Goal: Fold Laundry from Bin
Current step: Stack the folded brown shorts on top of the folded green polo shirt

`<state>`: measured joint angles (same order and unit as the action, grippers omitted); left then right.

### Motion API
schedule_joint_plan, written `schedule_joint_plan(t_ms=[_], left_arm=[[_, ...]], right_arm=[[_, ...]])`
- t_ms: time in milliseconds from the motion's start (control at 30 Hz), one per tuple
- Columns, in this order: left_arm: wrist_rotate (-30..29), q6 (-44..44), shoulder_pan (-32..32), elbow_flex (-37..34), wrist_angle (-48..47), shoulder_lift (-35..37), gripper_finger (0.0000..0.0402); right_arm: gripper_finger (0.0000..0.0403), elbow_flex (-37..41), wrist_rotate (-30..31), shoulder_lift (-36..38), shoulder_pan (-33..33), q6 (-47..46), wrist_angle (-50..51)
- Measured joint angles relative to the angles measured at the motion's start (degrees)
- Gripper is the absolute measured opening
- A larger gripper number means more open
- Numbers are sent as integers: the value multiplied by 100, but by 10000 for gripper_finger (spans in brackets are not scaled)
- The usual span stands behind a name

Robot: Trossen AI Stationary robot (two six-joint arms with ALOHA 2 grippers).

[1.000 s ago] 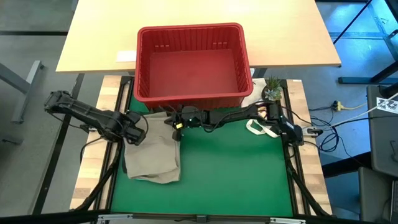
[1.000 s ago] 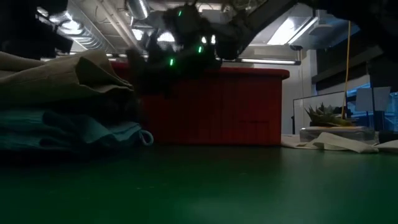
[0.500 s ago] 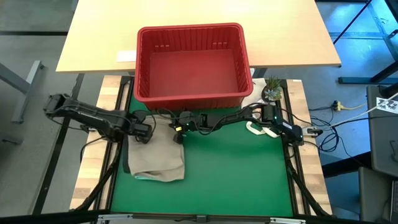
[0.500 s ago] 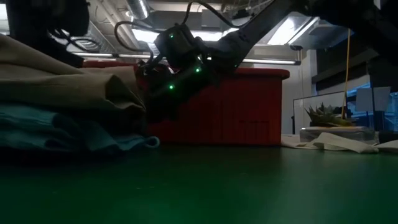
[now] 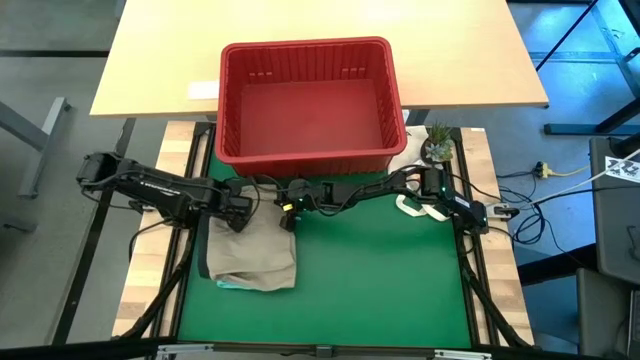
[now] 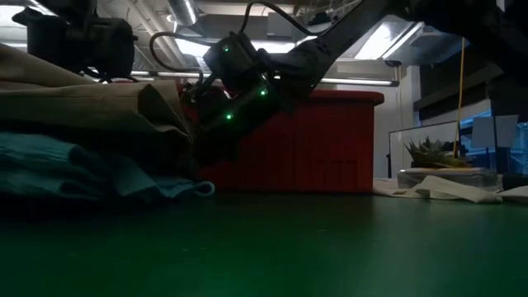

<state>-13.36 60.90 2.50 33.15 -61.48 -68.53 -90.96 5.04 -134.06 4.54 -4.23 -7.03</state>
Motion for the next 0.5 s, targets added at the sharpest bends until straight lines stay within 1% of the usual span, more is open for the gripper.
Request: schedule_joint_plan(t_ms=[133,233,333,500], left_arm=[[31,1,0,3,-9,92,0],[105,1,0,128,-203,220,0],[141,1,2,423,-569,352,0],[-20,-1,4,967,-1247,474,0]], right_arm=[[3,6,0,-4,0,0,-89],[3,-30,-2,32,0,7,-48],[3,-170,-4,58,0,13,90],[3,-586,-4,159,-2,151,388]])
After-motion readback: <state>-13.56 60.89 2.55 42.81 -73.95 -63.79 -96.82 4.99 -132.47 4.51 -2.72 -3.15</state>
